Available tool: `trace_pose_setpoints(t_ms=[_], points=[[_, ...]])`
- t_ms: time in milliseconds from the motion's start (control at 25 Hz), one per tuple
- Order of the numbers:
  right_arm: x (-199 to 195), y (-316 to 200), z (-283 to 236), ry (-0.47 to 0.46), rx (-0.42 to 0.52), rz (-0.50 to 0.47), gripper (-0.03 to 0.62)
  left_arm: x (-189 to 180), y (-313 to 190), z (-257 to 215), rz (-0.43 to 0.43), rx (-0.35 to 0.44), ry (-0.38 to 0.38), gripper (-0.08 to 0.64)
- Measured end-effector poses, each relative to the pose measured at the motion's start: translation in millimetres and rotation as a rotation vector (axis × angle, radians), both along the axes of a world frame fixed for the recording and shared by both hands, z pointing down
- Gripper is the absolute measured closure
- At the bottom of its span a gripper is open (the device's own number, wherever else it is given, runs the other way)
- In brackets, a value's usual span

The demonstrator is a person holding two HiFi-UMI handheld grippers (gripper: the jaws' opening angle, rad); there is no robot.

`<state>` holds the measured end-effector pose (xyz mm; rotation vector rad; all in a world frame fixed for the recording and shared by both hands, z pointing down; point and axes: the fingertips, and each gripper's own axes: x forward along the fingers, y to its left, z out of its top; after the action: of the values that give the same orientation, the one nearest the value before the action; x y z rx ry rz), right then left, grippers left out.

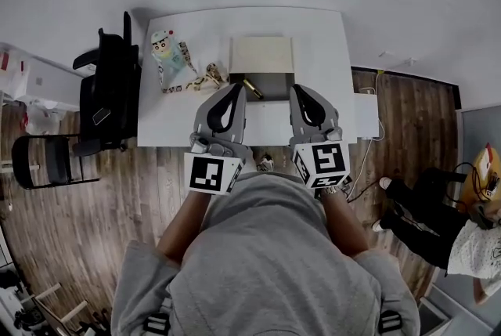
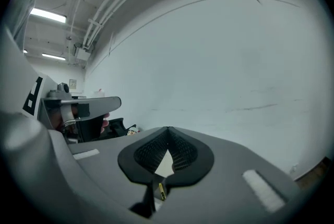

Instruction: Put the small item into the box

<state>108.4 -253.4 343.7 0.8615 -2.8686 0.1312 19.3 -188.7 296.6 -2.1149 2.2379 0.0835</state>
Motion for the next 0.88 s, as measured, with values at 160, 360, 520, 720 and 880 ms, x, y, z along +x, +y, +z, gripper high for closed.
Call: trace_pose_setpoints(t_ms=[160,360,520,720,880], points=[[17,2,-26,-0.054,0.043,0.015,0.577,11,1,-8,0.004,0.043,-0.005,0.557],[25,0,-53,-0.095,0.082,0.01,0.577,15,3,-18,-0.003,0.049,-0.011,0.557],[30,-1,-69,-0.106,0.109,0.002,0.577,12,7,-24,-0.024,0.058,-0.018,0.557],[33,0,-78,-0.112,0.129,-0.006,0.578,9,8,-31,-0.046,0.082,-0.023,0.557],[34,2,-79,-0.116,0.132,-0.005,0.578,10,8,-34,-0.044,0.084,-0.028,0.557]])
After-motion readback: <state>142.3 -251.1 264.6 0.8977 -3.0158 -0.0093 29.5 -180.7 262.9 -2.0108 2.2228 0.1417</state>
